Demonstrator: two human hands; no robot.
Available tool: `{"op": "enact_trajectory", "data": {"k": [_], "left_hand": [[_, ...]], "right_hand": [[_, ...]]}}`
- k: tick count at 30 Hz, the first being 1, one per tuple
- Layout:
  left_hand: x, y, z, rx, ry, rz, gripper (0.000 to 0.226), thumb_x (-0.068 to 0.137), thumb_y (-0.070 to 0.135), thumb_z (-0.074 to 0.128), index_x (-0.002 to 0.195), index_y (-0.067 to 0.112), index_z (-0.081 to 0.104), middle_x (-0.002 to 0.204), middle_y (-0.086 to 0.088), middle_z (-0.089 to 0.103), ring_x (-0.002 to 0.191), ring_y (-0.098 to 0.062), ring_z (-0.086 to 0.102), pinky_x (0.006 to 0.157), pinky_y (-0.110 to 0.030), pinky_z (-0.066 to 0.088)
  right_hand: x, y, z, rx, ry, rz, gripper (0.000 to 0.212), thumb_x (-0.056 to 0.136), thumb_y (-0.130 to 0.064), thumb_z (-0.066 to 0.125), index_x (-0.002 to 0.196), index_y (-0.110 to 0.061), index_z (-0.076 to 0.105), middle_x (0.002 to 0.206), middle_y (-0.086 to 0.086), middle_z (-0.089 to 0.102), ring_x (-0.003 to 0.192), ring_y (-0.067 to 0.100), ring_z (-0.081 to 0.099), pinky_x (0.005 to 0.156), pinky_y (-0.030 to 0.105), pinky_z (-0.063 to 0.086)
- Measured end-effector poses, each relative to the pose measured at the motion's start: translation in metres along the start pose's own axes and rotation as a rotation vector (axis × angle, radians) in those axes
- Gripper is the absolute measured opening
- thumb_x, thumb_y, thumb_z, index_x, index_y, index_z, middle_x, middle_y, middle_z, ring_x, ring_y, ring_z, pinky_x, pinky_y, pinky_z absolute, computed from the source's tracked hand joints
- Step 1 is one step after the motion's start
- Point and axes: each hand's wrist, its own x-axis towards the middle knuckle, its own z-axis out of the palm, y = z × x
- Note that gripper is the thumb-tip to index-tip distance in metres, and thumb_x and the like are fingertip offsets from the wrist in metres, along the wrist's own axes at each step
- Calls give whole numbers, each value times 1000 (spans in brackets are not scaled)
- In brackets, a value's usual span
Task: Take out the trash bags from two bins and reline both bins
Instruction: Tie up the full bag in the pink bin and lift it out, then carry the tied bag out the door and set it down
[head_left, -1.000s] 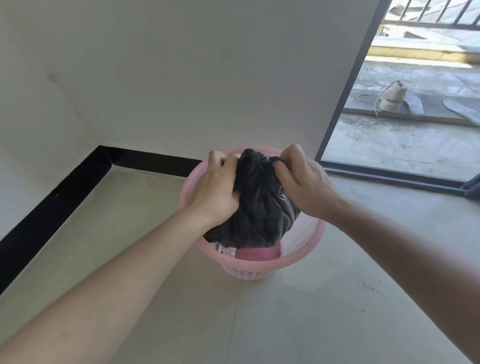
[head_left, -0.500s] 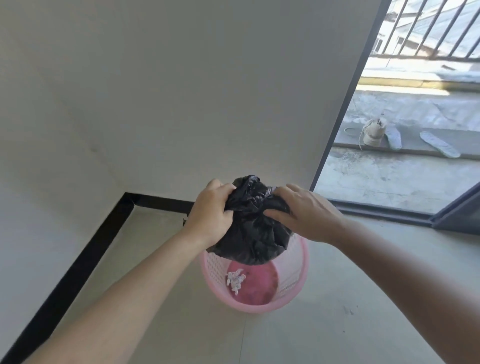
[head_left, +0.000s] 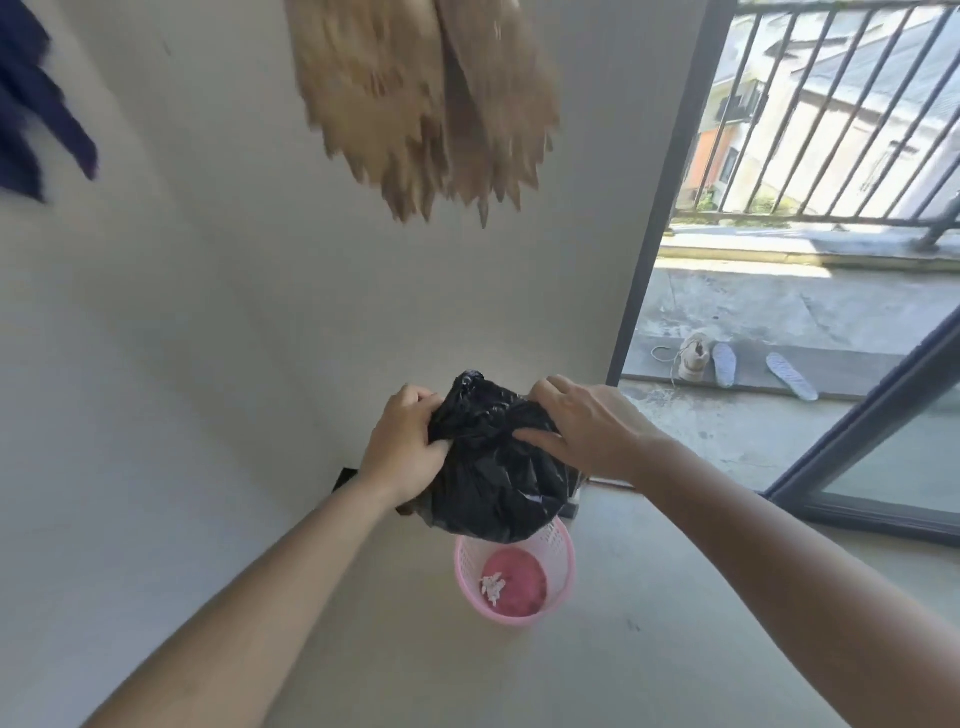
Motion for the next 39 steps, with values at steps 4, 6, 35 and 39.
{"op": "enact_trajectory", "data": {"k": [4,6,35,39], "left_hand": [[-25,59,-103,51,21,13,2,87,19,61,88,20,61,99,3,50,98,-18,51,74,-31,41],[-44,79,-143,67,68,2,5,89,21,60,86,19,58,96,2,50,92,-18,51,70,-30,41],[-926,386,-161,625,1242,-1773,27,86,39,69,105,19,66,97,6,49,94,-13,45,73,-28,42],[-1051,472,-131,650,1405,-2009,19,86,38,67,94,21,62,91,7,46,89,-16,50,69,-34,47]], "right_hand": [[8,-40,-106,32,24,-44,52,96,-65,41,116,-18,52,100,-1,59,72,17,58,62,31,53],[14,-60,-142,23,36,-95,54,95,-65,41,120,-19,53,103,-1,59,75,18,60,63,31,53],[-477,-719,-251,690,-101,-1985,37,103,-48,37,115,-20,57,102,-1,55,87,21,57,68,33,49],[-645,-790,-281,771,-181,-2177,38,103,-49,35,119,-21,55,105,-1,54,90,21,57,73,33,51]]}}
